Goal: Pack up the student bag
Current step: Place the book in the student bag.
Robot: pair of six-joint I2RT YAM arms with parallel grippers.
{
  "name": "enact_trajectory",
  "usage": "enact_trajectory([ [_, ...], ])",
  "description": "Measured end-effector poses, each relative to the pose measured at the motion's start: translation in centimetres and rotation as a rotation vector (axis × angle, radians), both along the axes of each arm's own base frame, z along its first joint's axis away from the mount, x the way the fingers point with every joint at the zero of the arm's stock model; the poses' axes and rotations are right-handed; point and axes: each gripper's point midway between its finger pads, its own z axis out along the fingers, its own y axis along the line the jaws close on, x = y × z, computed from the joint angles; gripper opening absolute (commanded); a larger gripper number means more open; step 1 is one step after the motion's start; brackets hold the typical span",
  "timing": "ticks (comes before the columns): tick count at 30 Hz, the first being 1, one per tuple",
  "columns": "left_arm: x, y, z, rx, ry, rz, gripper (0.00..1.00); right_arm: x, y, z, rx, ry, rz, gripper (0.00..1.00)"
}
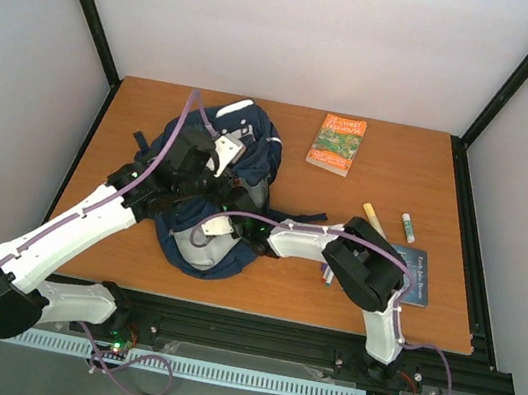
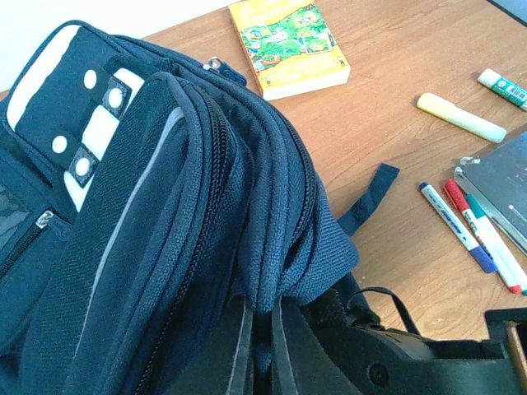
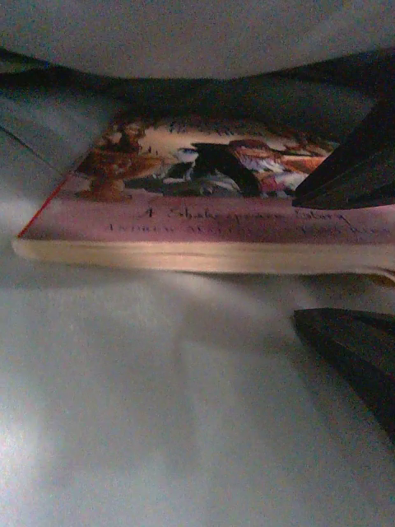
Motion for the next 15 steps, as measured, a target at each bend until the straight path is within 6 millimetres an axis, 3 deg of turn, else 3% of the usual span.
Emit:
enact_trajectory([
  [5, 0.1, -0.1, -0.2, 0.004, 0.005, -0.001, 0.01, -1.5, -1.2, 0.2, 0.002, 0.073, -0.020, 0.38],
  [15, 0.7, -0.4, -1.5, 0.032, 0.035, 0.011, 0.01, -7.5, -2.0, 4.7, 0.116, 0.254, 0.002, 0.39],
])
